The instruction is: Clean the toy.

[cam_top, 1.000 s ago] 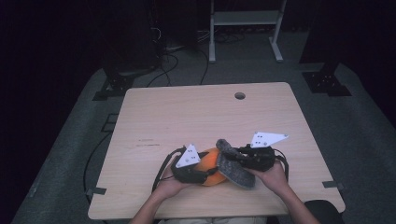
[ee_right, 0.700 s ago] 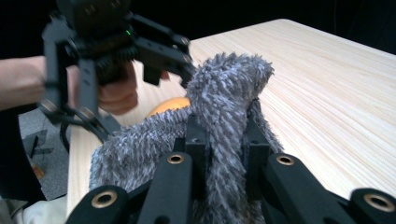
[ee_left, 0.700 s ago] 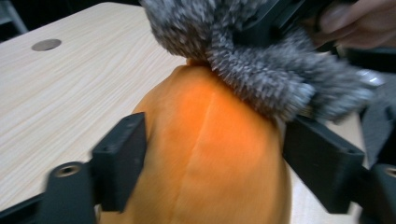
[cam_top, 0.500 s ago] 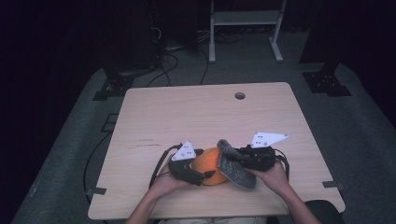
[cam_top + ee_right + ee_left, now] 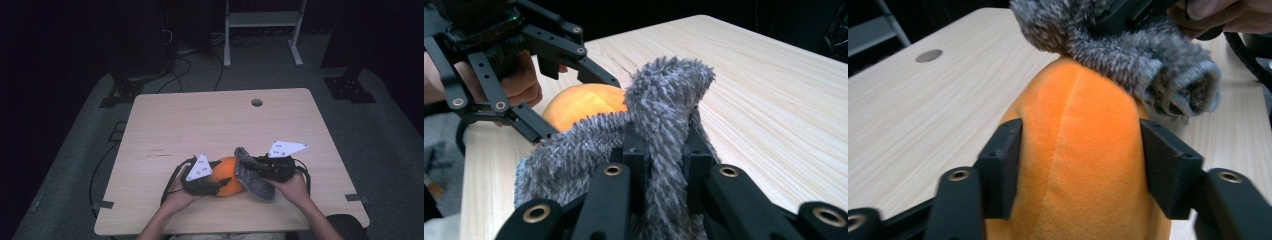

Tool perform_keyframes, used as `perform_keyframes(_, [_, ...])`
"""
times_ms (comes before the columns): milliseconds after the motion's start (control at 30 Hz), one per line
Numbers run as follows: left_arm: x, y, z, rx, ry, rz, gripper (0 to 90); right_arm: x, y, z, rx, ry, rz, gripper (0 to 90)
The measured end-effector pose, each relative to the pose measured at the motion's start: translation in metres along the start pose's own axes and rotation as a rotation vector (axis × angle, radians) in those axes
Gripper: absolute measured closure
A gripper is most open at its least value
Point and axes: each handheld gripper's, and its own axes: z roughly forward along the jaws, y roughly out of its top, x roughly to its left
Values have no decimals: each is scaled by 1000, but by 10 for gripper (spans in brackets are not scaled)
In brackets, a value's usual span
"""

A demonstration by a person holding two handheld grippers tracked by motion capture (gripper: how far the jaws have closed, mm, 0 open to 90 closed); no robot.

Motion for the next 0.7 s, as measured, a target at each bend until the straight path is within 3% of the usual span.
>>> perform_keyframes(133, [3,0,0,3,-39,-25,246,9,4,3,-10,41,-22,772])
perform_keyframes(233, [15,-3,-4,2,-59,-112,143,3,0,4,12,55,-2,773])
perform_keyframes(267, [20,-6,-4,15,-74,-145,134,1,0,3,17,48,-4,773])
perform_keyframes(300, [21,-9,-3,8,-83,-154,169,-2,-1,1,19,33,4,772])
perform_keyframes(400, [15,-10,-1,24,-65,-100,280,2,0,-1,20,13,-10,772])
perform_keyframes(500, [5,-6,2,34,-75,-42,334,15,6,4,-4,61,-37,772])
perform_keyframes(567, [-1,-5,2,53,-99,9,330,21,9,11,10,76,-67,770])
perform_keyframes(667, [1,-7,-3,45,-154,18,325,13,4,8,13,84,-27,770])
perform_keyframes(700, [2,-7,-4,41,-154,13,316,7,2,5,13,65,-15,771])
